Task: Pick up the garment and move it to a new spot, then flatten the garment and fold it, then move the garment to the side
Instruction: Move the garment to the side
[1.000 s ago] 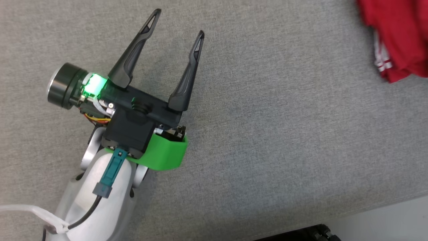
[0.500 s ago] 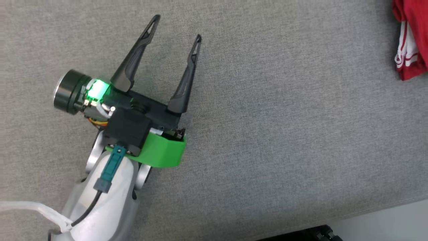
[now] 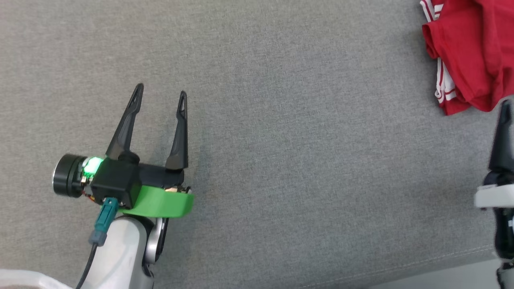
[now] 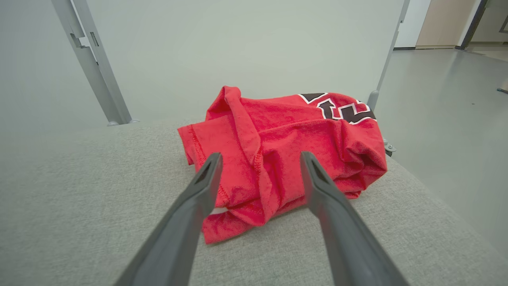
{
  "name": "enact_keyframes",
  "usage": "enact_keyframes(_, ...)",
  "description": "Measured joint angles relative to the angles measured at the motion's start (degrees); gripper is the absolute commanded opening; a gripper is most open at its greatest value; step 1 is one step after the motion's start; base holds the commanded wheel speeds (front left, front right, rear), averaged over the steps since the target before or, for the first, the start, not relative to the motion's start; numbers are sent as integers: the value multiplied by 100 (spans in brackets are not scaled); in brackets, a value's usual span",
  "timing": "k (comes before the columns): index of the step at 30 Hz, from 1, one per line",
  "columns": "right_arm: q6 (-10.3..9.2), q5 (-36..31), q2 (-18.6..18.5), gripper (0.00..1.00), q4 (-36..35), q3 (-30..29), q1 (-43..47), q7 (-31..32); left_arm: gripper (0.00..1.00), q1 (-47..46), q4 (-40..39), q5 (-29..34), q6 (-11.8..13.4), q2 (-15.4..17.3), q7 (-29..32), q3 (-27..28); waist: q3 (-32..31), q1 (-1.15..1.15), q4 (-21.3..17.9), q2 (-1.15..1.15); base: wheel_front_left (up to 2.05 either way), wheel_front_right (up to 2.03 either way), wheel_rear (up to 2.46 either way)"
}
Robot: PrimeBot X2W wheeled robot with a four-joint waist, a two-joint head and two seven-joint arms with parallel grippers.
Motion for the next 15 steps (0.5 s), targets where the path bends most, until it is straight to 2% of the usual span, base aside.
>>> enact_keyframes(6,0,-261,558,100,-626,734,460,201,100,561,250,-303,223,94,-124,419,-533,0,188,0,0,0,0)
enact_keyframes(10,0,-339,690,100,-865,944,691,393,100,893,408,-461,299,130,-196,667,-836,0,344,0,0,0,0)
enact_keyframes(15,0,-468,786,100,-1057,1046,977,631,100,1332,511,-557,242,199,-232,756,-1239,0,531,0,0,0,0)
